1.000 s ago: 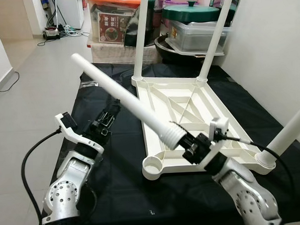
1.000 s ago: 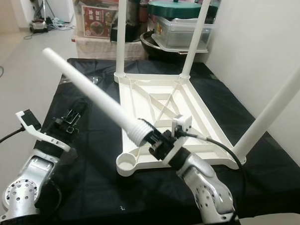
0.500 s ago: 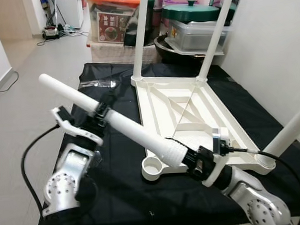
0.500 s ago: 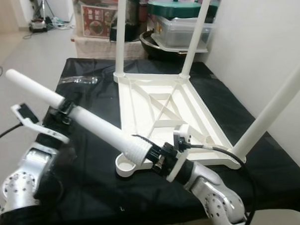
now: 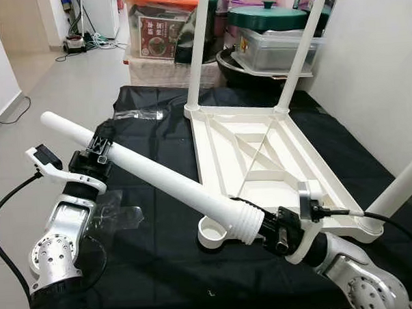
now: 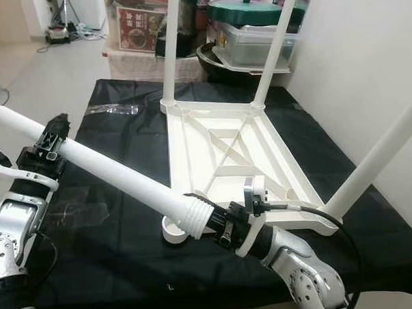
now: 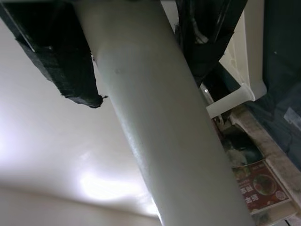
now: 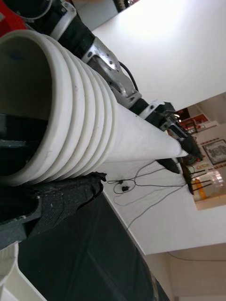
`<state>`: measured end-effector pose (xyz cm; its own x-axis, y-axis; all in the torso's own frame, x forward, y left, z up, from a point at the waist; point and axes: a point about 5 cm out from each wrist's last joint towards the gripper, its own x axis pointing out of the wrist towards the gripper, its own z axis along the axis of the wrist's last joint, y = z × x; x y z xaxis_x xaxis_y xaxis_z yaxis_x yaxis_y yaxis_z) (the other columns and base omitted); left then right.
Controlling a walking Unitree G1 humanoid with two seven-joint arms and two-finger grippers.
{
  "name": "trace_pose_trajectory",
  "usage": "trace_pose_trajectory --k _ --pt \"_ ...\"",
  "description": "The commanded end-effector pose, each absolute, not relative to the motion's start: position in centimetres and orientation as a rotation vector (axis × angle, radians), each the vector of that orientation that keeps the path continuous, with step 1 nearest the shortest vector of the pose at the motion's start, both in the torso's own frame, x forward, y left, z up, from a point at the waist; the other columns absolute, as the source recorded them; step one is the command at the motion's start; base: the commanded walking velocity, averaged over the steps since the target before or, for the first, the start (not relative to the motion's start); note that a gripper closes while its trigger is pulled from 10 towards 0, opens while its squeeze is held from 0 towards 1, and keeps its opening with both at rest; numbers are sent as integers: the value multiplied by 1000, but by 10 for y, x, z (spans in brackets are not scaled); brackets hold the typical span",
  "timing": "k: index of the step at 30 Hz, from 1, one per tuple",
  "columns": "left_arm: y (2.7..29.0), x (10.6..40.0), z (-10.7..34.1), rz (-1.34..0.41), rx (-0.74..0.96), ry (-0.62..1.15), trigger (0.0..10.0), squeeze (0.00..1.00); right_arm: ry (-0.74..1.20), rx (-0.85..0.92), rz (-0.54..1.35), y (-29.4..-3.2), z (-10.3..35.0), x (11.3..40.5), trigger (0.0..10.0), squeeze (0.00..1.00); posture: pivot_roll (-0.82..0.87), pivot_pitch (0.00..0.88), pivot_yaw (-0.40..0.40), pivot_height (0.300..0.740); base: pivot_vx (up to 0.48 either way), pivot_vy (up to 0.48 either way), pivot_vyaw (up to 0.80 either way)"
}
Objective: Building children table
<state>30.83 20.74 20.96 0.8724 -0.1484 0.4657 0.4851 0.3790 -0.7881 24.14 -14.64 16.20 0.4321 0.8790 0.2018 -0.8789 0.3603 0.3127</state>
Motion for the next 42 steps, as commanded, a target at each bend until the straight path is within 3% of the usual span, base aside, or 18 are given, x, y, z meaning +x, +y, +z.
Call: trace_pose_trajectory --k 1,8,9,11,12,17,26,30,33,41,42 --pt "205 307 217 -441 -1075 -377 0 0 45 384 1212 -140 160 234 0 0 54 0 -116 740 0 0 0" --pt "200 301 227 -493 -1038 -403 0 0 72 302 1065 -146 154 251 0 0 55 0 -115 740 0 0 0" --pt "199 301 229 -497 -1035 -404 0 0 129 296 1009 -148 148 256 10000 0 55 0 -116 740 0 0 0" --pt "199 301 230 -496 -1034 -404 0 0 153 310 944 -151 145 263 10000 0 55 0 -116 740 0 0 0" --pt "198 301 230 -495 -1034 -404 0 0 167 322 902 -154 143 267 10000 1000 55 0 -116 740 0 0 0" --pt "196 301 235 -493 -1044 -418 0 0 145 335 789 -170 141 277 10000 1000 51 0 -117 740 0 0 0" --pt "201 299 246 -460 -1049 -471 0 0 229 380 785 -205 123 261 10000 1000 48 0 -126 740 0 0 0" --pt "205 299 247 -444 -1049 -479 0 0 263 389 750 -226 118 253 10000 1000 49 0 -129 740 0 0 0" --pt "207 298 246 -437 -1045 -481 0 0 261 409 635 -257 119 253 10000 1000 34 0 -119 740 0 0 0" --pt "198 298 244 -460 -996 -449 0 0 152 348 647 -251 151 270 10000 1000 32 0 -115 740 0 0 0" --pt "193 299 244 -474 -976 -439 0 0 62 308 660 -242 177 284 10000 1000 35 0 -109 740 0 0 0"
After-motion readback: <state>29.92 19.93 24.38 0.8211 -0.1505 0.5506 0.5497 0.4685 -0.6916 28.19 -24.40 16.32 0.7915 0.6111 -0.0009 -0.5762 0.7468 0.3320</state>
